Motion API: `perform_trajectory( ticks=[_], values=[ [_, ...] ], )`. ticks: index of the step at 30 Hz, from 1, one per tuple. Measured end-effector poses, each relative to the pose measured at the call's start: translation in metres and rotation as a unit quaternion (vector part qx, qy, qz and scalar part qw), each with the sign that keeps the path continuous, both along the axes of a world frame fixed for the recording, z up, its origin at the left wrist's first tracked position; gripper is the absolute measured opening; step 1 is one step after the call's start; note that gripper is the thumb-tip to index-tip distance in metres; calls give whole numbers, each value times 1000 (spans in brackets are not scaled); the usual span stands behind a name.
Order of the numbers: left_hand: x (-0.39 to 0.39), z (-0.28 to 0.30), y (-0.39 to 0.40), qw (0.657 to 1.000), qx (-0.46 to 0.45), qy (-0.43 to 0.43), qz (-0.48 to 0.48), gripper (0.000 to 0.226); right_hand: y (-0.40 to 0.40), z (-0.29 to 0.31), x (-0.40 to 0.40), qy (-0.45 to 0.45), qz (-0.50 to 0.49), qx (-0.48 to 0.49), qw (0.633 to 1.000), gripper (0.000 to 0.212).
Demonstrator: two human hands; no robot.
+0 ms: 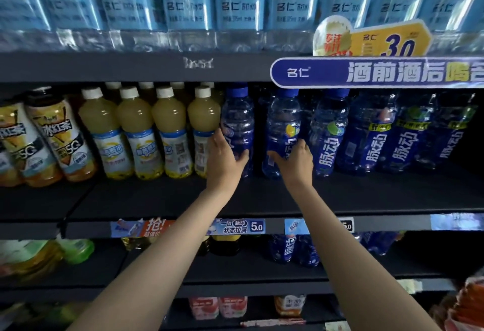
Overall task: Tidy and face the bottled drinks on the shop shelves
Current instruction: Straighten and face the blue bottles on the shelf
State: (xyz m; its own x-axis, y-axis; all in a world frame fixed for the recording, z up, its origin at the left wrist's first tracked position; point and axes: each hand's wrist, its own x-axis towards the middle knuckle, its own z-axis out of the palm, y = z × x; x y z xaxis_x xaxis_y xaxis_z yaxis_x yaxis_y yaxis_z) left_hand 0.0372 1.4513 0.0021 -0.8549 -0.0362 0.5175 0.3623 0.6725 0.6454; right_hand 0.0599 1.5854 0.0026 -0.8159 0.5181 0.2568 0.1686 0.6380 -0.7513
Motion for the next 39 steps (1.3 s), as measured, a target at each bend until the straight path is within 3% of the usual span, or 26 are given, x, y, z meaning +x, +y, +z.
perform_trajectory(
  ticks=[6,9,12,15,18,21,27,31,34,36,39],
  values=[
    [-4,-9,11,999,22,10,22,62,-1,-2,-5,-10,-14,4,1000,52],
    [-11,-15,14,999,12,-32,35,69,-2,1,-1,-4,-8,1,1000,56],
    [-18,-24,7,997,-4,-83,7,74,-6,-4,17,118,-25,52,991,57],
    [-17,-30,-8,997,-21,-64,-39,69,-17,4,25,232,47,38,971,47],
    [-7,-30,-23,996,-30,-50,-70,50,-34,12,1,193,143,41,970,67],
    [1,-29,-39,996,16,-50,-69,48,-59,10,-18,128,167,34,977,93],
    [20,-24,-71,988,39,-95,-113,60,-57,10,-19,106,167,11,980,98],
    [34,-6,-84,941,120,-241,-205,73,-48,21,5,74,223,-147,961,81],
    [53,11,-92,853,226,-365,-298,57,-57,31,33,54,254,-259,930,62],
    [65,16,-99,820,264,-387,-328,43,-70,38,46,51,243,-244,937,65],
    [82,21,-111,827,275,-369,-324,18,-87,48,62,38,234,-170,957,66]
  ],
)
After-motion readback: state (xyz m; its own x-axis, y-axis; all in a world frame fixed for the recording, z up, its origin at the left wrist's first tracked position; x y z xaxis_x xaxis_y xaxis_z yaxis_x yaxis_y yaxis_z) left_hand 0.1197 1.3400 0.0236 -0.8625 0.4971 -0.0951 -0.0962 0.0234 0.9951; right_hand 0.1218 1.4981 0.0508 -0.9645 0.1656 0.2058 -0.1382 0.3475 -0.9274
